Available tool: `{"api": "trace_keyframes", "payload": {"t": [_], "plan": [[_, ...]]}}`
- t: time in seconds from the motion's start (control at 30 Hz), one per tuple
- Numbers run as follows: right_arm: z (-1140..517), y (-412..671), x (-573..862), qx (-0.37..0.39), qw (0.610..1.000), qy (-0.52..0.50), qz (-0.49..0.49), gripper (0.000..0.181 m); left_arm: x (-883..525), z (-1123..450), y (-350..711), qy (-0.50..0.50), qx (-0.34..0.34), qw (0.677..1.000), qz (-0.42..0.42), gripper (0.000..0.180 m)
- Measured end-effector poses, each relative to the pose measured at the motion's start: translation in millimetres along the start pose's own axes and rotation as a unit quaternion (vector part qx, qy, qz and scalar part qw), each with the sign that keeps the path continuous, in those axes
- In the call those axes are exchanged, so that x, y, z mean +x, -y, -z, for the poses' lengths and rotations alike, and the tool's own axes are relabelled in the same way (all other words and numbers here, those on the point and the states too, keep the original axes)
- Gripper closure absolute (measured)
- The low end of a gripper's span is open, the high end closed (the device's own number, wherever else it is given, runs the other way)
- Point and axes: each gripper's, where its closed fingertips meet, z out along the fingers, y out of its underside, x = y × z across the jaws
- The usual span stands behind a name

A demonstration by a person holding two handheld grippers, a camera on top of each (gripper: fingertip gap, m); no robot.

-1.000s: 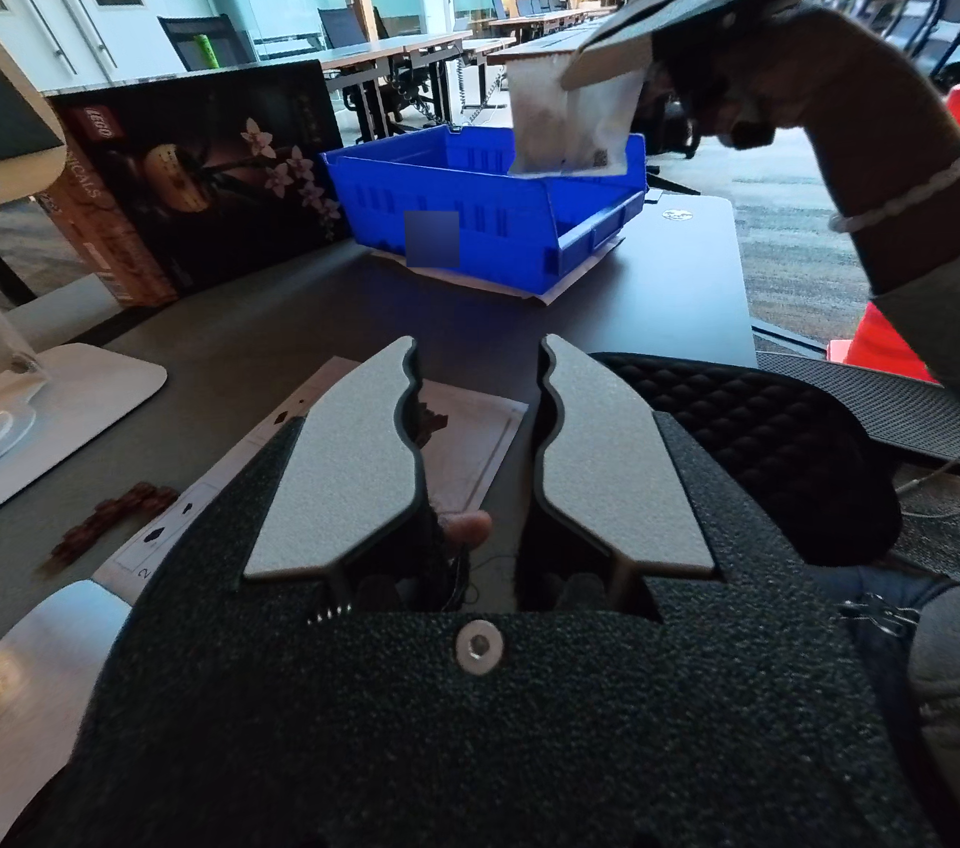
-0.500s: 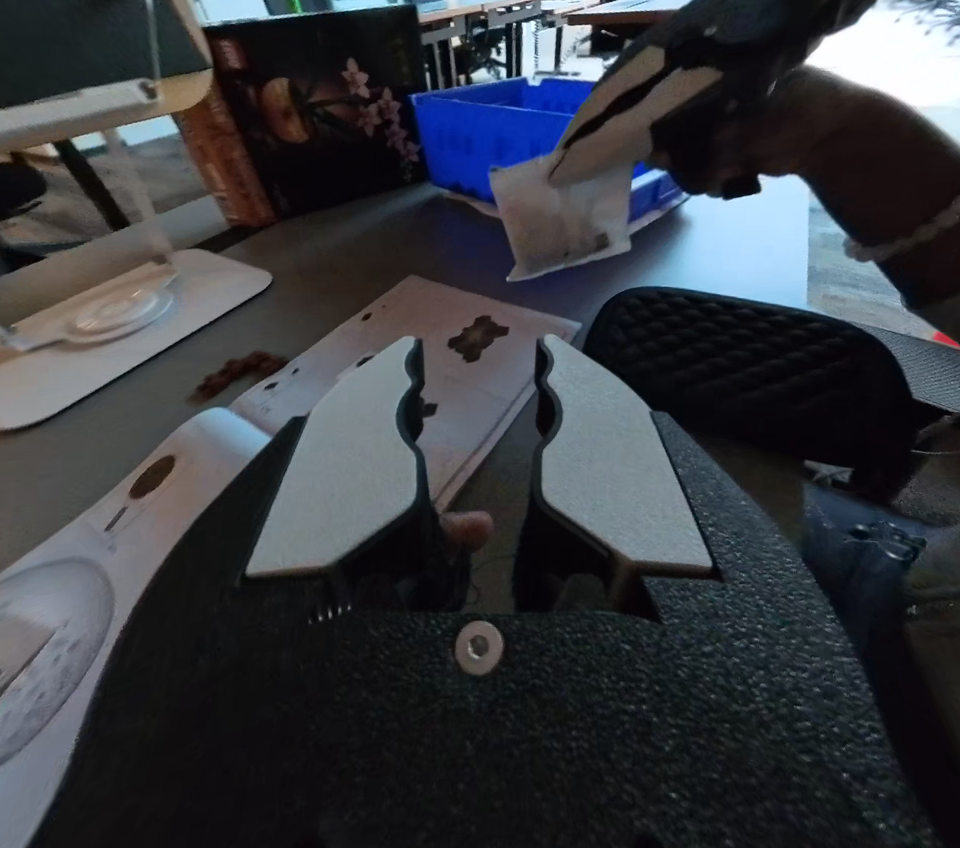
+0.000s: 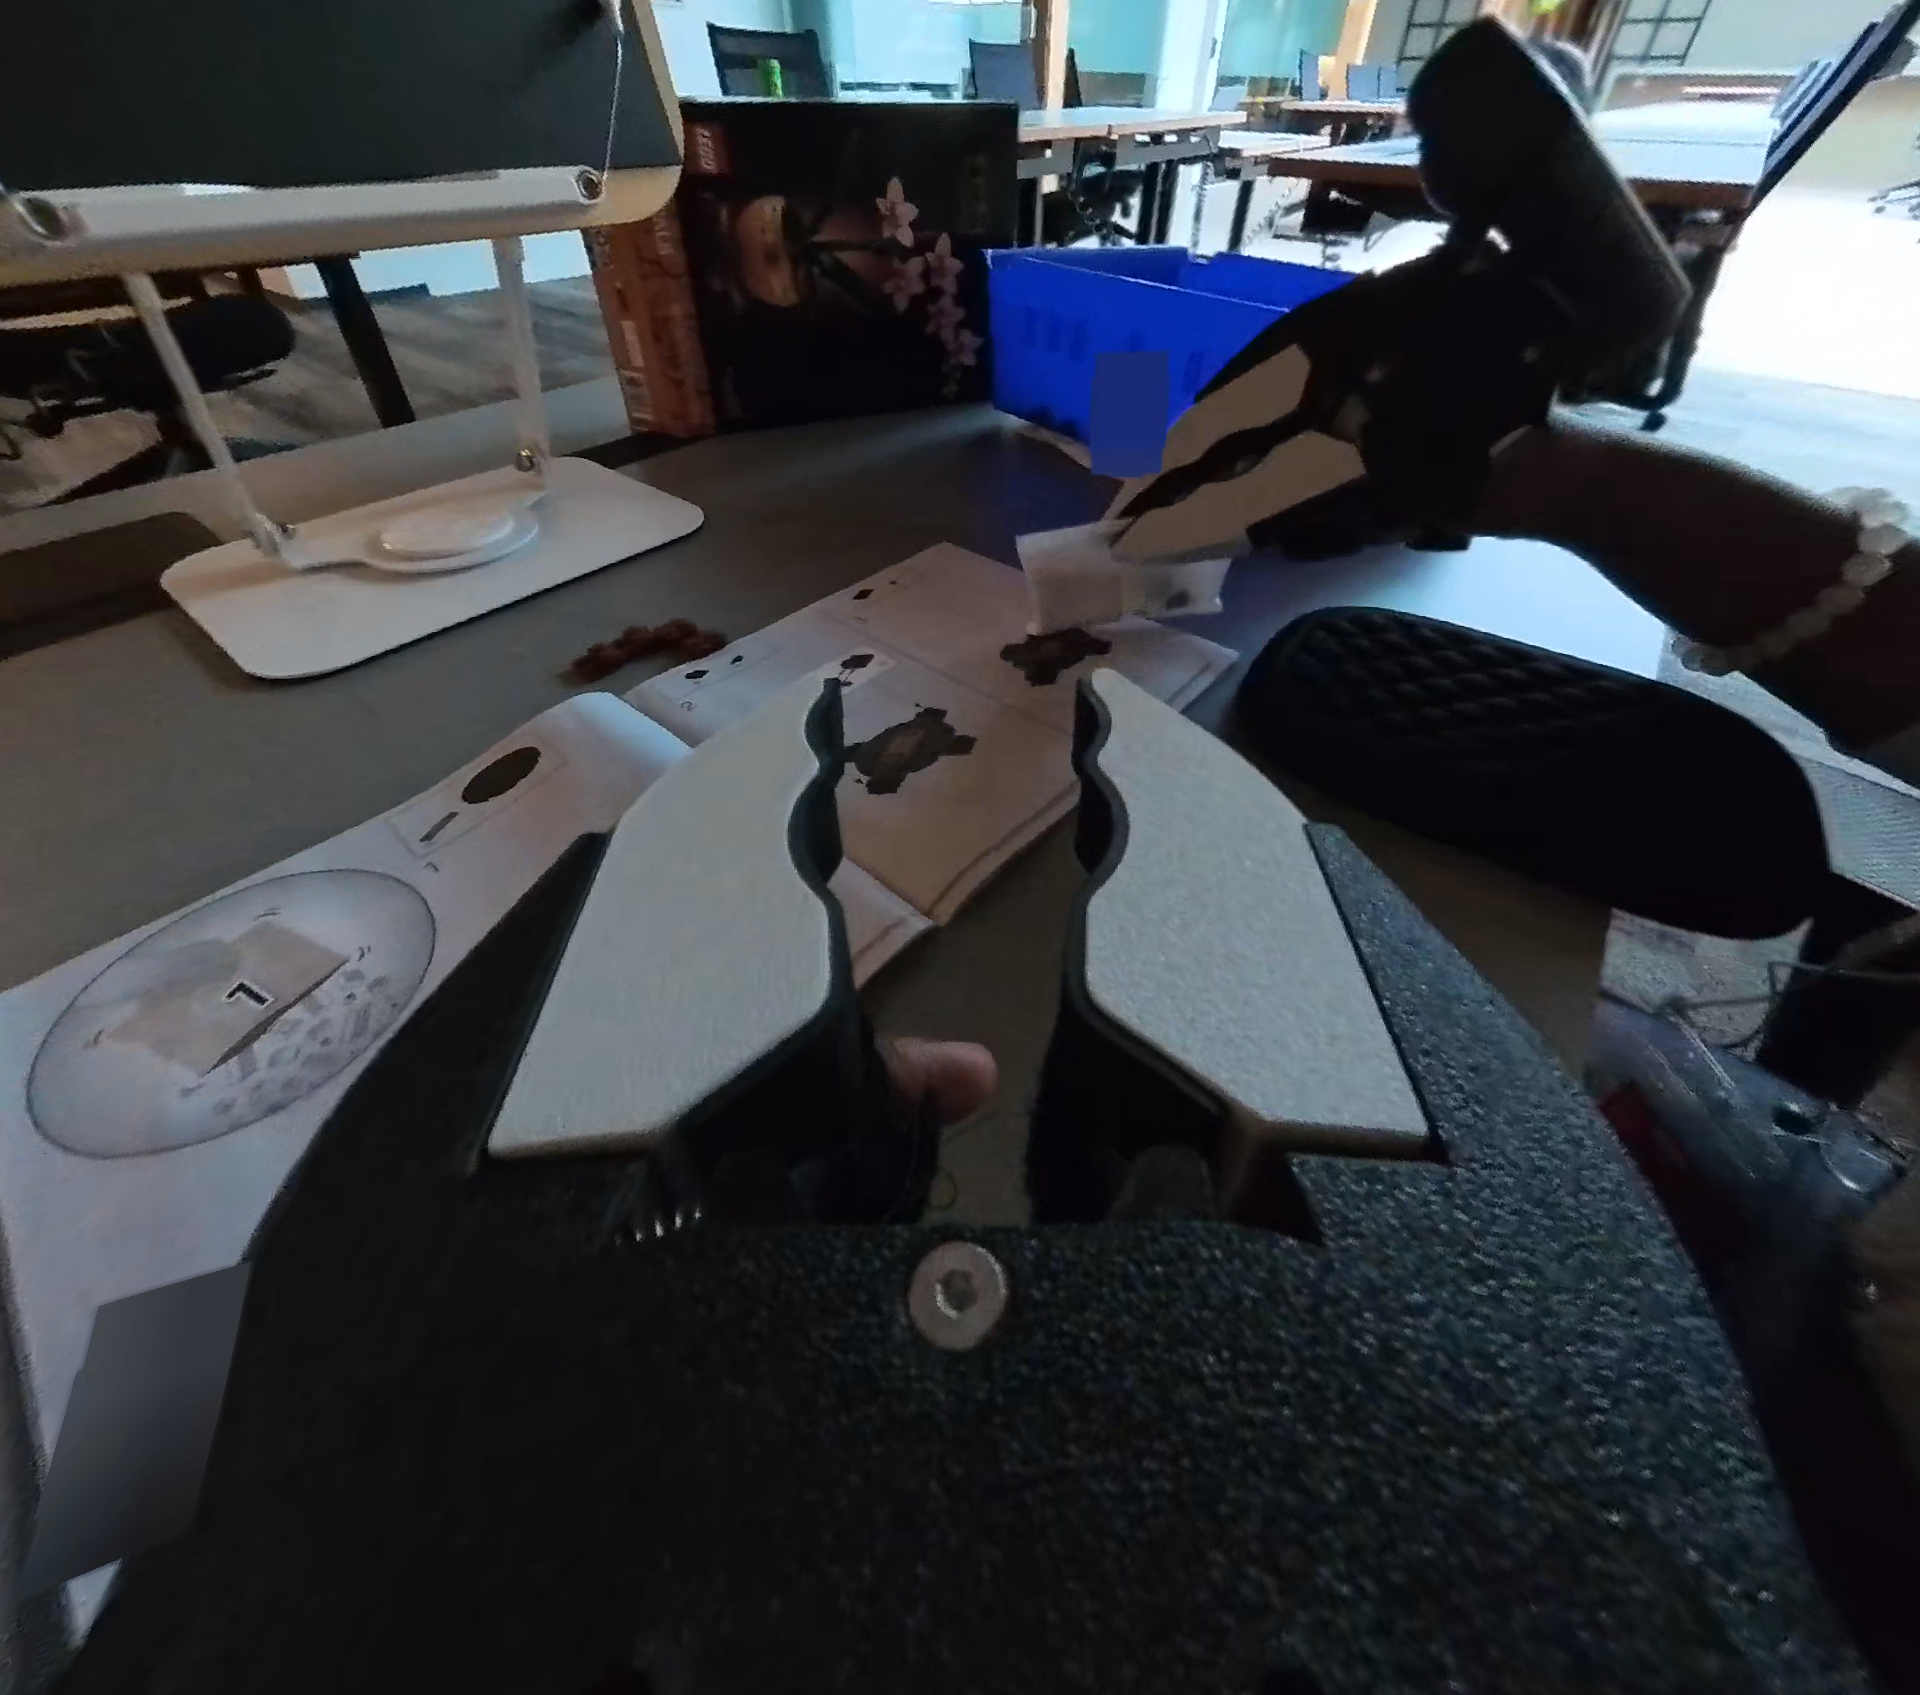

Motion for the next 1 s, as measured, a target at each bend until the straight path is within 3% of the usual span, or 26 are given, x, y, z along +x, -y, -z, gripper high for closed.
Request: {"api": "trace_keyframes", "payload": {"t": [0.1,0.27,0.4,0.5,0.67,0.77,0.87,1.0], "plan": [[2.7,-3.4,-10.8,-0.002,0.999,0.04,-0.036,0.166,6.5,8.7,-0.2,0.0,0.0,1.0,0.004,0.138],[21.1,6.8,-25.8,0.037,0.984,0.101,-0.141,0.131,24.8,28.5,3.9,0.004,0.003,1.0,-0.004,0.137],[55.8,17.6,-24.8,0.07,0.974,0.072,-0.203,0.107,33.1,44.3,7.9,0.026,-0.001,1.0,0.007,0.13],[85.3,20.3,-31.9,0.078,0.972,0.036,-0.217,0.087,33.0,56.0,12.7,0.062,0.005,0.998,0.019,0.11],[121.6,5.4,-38.1,0.058,0.964,-0.046,-0.256,0.064,30.2,76.0,14.4,0.129,-0.001,0.991,0.036,0.058],[139.4,-1.4,-39.3,0.074,0.947,-0.08,-0.303,0.052,32.6,82.4,14.4,0.142,-0.002,0.989,0.051,0.036],[157.1,-11.2,-46.2,0.08,0.938,-0.094,-0.323,0.04,40.4,89.2,18.1,0.143,0.022,0.988,0.053,0.035],[185.2,-32.7,-54.8,0.065,0.936,-0.121,-0.324,0.041,54.4,94.6,15.4,0.129,0.025,0.99,0.054,0.035]]}}
